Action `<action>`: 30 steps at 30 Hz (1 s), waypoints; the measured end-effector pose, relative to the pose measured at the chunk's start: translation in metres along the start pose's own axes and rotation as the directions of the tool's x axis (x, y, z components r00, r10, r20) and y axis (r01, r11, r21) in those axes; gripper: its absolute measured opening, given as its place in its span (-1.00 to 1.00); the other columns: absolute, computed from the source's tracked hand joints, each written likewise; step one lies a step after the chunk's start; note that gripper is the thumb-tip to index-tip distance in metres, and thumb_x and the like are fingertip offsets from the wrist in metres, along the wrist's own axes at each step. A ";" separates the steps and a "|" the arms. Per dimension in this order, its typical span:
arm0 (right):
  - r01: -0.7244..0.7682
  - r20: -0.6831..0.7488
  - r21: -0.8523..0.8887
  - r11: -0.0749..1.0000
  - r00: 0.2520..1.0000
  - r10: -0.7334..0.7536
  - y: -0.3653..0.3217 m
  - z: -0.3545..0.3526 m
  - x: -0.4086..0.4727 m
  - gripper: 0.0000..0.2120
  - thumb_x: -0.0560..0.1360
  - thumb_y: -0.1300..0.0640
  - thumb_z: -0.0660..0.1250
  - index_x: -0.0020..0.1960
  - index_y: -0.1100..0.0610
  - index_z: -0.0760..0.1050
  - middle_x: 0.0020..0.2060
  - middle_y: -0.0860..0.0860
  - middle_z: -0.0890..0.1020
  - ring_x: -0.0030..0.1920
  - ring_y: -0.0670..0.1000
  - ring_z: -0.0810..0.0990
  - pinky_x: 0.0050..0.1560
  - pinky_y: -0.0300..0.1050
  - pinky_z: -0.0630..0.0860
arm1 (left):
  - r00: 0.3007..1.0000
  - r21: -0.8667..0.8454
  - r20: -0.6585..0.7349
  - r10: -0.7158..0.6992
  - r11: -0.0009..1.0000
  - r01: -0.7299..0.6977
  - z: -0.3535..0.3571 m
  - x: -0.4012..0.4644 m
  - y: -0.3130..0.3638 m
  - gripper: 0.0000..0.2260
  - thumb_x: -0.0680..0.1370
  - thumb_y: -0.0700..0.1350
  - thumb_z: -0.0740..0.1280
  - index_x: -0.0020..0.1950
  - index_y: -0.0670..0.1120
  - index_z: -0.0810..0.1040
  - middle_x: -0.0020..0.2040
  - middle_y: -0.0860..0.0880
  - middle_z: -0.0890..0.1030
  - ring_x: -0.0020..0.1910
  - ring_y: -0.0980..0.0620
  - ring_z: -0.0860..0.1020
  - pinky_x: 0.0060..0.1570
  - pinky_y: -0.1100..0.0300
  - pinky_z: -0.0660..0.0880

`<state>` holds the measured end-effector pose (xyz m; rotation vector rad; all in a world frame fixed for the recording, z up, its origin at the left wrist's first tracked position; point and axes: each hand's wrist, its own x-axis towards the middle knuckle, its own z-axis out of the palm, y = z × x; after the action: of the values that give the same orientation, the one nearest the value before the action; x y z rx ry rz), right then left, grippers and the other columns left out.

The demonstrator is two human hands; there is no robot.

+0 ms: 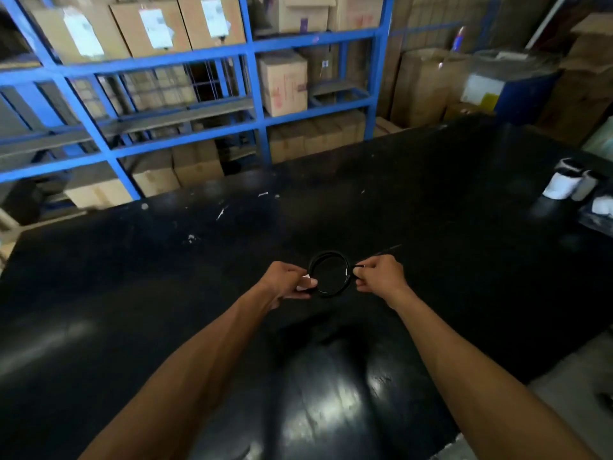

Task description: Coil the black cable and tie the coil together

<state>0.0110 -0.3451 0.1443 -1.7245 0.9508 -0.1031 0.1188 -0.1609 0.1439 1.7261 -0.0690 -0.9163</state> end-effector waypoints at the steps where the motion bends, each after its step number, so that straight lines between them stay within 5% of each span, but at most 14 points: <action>1: -0.020 0.019 -0.001 1.000 1.000 0.020 0.008 0.001 0.007 -0.85 0.55 0.30 0.42 0.11 0.27 0.65 -0.17 0.09 0.68 -0.20 -0.01 0.68 -0.08 -0.03 0.71 | 1.000 -0.009 -0.012 -0.024 1.000 0.024 0.004 0.004 -0.006 -0.86 0.47 -0.36 0.46 0.00 -0.27 0.61 0.00 -0.19 0.63 -0.03 -0.10 0.64 -0.23 0.18 0.68; 10: -0.121 0.084 -0.149 0.982 0.987 0.134 0.058 0.023 0.078 -0.81 0.53 0.38 0.33 0.07 0.24 0.66 -0.31 0.11 0.67 -0.22 0.10 0.72 -0.05 0.05 0.71 | 0.969 -0.133 -0.151 -0.195 0.976 0.175 0.033 0.063 -0.044 -0.71 0.50 -0.34 0.45 0.20 -0.40 0.57 0.02 -0.22 0.59 0.00 -0.10 0.60 -0.25 0.20 0.66; 14: -0.048 0.099 -0.281 0.959 0.992 0.079 0.076 0.043 0.107 -0.77 0.48 0.28 0.40 0.10 0.14 0.70 0.00 0.15 0.75 0.10 0.20 0.70 0.21 0.10 0.61 | 0.949 -0.177 -0.224 -0.220 0.967 0.182 0.031 0.091 -0.067 -0.70 0.51 -0.39 0.41 0.23 -0.42 0.53 0.02 -0.22 0.58 -0.01 -0.10 0.58 -0.28 0.26 0.63; 23: -0.035 0.234 -0.349 0.937 0.964 0.123 0.097 0.090 0.134 -0.72 0.51 0.26 0.33 0.17 0.10 0.67 0.06 0.13 0.74 0.14 0.14 0.69 0.31 -0.01 0.54 | 0.888 -0.076 -0.400 -0.225 0.974 0.213 0.002 0.132 -0.117 -0.65 0.43 -0.37 0.49 0.20 -0.34 0.59 0.02 -0.25 0.66 -0.12 -0.13 0.66 -0.01 0.01 0.65; 30: -0.014 0.261 -0.350 0.937 0.959 0.112 0.099 0.083 0.124 -0.65 0.53 0.14 0.34 0.30 0.06 0.61 0.17 0.06 0.71 0.27 0.10 0.62 0.39 -0.09 0.45 | 0.916 0.074 -0.368 -0.160 0.977 0.200 -0.018 0.113 -0.126 -0.50 0.32 -0.18 0.52 0.27 -0.14 0.62 0.18 -0.08 0.68 0.17 -0.08 0.63 0.26 -0.07 0.54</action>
<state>0.0830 -0.3666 -0.0181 -1.9621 0.8475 0.3620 0.1585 -0.1536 -0.0209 2.0044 0.2926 -0.7229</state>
